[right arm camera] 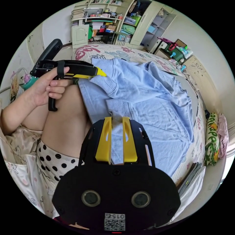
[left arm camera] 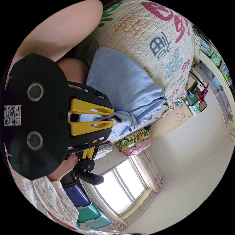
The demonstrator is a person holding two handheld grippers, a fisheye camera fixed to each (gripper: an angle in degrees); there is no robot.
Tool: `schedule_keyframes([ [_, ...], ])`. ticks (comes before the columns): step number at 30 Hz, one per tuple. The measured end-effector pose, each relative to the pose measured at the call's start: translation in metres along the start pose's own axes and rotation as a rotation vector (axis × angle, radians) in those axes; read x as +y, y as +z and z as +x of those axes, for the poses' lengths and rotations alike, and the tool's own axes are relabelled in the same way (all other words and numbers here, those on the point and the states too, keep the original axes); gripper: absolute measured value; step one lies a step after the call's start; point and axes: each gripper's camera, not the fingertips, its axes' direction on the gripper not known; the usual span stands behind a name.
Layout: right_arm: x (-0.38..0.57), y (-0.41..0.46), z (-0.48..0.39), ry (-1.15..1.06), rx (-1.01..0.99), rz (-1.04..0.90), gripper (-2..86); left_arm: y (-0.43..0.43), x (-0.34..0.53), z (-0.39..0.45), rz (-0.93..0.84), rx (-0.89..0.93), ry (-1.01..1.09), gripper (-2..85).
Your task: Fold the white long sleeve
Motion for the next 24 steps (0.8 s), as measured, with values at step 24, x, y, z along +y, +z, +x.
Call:
schedule_keyframes([
  [24, 0.071, -0.354, 0.547, 1.227, 0.603, 0.258, 9.0, -0.123, -0.31, 0.026, 0.423, -0.719, 0.225, 10.4],
])
